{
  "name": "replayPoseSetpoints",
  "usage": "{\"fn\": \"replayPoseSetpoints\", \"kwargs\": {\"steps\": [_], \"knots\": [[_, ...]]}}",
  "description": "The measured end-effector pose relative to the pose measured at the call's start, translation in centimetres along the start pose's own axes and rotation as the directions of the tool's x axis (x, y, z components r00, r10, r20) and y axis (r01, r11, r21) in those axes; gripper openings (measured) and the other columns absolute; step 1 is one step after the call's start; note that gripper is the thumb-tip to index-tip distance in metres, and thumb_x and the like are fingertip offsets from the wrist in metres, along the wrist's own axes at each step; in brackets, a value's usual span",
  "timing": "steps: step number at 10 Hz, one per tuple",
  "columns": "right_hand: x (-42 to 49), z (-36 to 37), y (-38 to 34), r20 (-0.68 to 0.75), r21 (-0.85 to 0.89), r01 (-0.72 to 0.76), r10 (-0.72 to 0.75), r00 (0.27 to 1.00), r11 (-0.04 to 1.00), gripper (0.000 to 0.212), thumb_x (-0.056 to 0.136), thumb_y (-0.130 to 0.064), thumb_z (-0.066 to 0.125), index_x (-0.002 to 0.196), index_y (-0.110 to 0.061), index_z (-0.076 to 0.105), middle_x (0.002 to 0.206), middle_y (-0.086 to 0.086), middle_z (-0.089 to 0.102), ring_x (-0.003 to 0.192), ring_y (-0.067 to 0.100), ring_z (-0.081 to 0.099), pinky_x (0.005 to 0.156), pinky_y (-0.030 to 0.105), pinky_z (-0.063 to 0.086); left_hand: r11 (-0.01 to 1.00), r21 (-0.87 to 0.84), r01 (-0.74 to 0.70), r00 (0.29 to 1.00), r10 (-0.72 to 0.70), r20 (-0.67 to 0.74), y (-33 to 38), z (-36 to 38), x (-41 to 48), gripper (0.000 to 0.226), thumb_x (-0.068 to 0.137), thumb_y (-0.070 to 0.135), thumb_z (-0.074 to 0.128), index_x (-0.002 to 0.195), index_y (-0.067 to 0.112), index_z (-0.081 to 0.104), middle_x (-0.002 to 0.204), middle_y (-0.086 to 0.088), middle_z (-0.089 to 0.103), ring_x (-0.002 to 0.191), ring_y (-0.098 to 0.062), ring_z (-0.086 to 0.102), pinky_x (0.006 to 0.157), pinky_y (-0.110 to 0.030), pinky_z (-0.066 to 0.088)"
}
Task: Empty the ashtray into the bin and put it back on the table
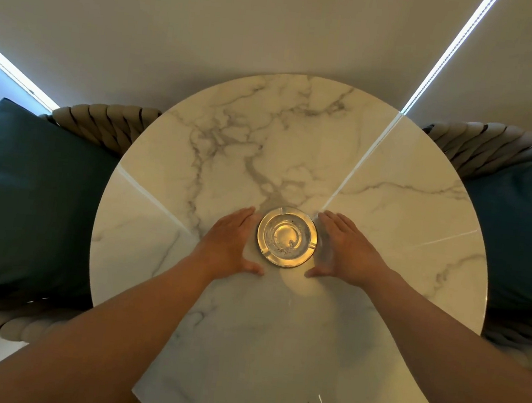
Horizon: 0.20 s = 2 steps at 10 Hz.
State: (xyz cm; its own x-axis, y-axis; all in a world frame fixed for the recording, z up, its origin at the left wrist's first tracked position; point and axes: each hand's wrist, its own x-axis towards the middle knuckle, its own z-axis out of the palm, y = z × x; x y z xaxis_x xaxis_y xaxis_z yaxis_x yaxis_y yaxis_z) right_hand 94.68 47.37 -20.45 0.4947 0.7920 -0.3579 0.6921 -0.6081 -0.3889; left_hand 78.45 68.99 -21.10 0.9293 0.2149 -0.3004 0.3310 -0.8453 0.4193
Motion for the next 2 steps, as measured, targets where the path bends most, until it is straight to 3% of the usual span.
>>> {"fn": "replayPoseSetpoints", "kwargs": {"steps": [2], "knots": [[-3.1,0.0,-1.4,-0.035,0.085,-0.07,0.073,0.997,0.994,0.12,0.063,-0.052,0.087,0.155,-0.011,0.02,0.159,0.007,0.03,0.146,0.027,0.023,0.117,0.04,0.028,0.999,-0.016,0.041,0.999,-0.041,0.035,0.6,-0.1,-3.4,0.124,0.056,0.063,0.081,0.151,0.013,0.019,0.161,-0.005,0.017,0.147,-0.019,0.016,0.119,-0.032,0.014]]}}
